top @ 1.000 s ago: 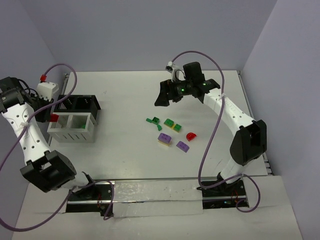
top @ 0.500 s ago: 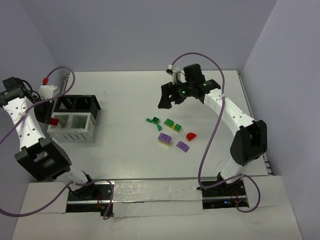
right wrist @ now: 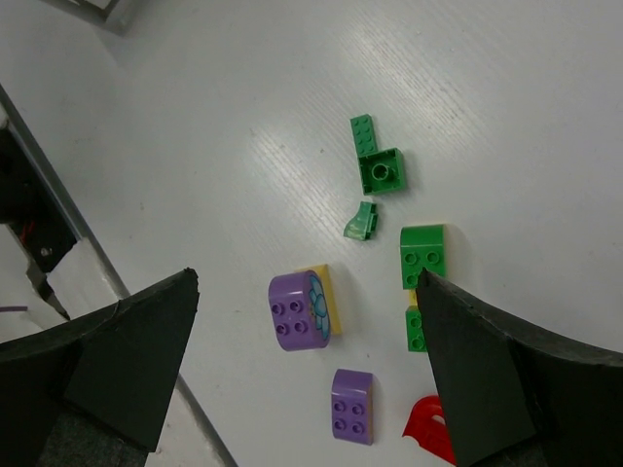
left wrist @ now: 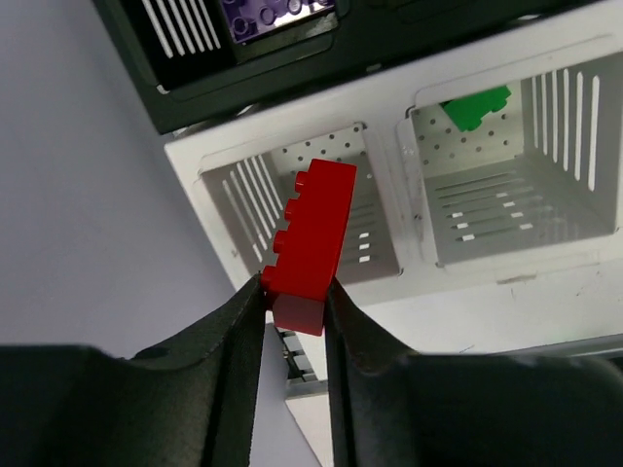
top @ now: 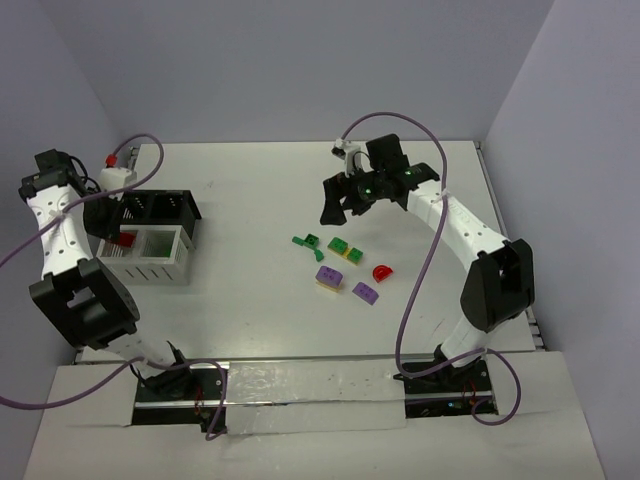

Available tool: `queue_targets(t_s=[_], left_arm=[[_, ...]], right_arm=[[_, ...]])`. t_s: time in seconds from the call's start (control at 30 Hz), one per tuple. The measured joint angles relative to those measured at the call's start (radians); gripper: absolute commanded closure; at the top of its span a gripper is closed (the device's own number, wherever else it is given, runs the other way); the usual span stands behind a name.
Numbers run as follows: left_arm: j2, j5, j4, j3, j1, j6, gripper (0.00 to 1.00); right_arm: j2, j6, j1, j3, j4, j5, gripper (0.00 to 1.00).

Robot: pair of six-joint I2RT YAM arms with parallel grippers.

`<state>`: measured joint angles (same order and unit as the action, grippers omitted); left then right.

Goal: Sort the legos into containers by color

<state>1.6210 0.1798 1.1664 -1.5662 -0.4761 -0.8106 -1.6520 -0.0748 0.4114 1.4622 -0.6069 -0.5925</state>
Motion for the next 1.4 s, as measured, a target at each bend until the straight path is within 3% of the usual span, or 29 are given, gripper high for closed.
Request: queue_targets(t_s=[0.03,0.1,0.33,0.67,0.97,1.13,1.27,1.4], left_arm=[[0.003,-0.001,-0.001,0.001,0.003,0.003,0.47],[0.011,-0.003,-0.005,0.001,0.004,0.010,0.40],[0.035,0.008,0.013,-0.051,0.012,0.023,0.28],[-0.024,0.111,0.042,-0.186,0.150,0.001,0.27],[-0.155,0.210,-0.013,-0.118,0.316,0.070,0.30],[-0.201,0.216,-0.105,-0.022,0.422,0.174,0.32],[-0.213,0.221,-0.180,0.052,0.570,0.253,0.32],[-0.213,0.225,-0.219,0.062,0.588,0.306,0.32]], right_arm=[[0.000,-0.005,0.000,-0.003,-0.002,0.003,0.00],[0.000,-0.014,0.000,-0.011,-0.006,0.008,0.00],[0.021,-0.064,0.000,-0.047,-0.024,0.068,0.01],[0.120,-0.217,-0.003,-0.201,-0.098,0.299,0.20],[0.097,-0.221,-0.033,-0.296,-0.150,0.452,0.21],[0.092,-0.175,-0.051,-0.313,-0.149,0.460,0.27],[0.083,-0.134,-0.079,-0.342,-0.144,0.457,0.26],[0.046,-0.098,-0.087,-0.383,-0.144,0.457,0.20]])
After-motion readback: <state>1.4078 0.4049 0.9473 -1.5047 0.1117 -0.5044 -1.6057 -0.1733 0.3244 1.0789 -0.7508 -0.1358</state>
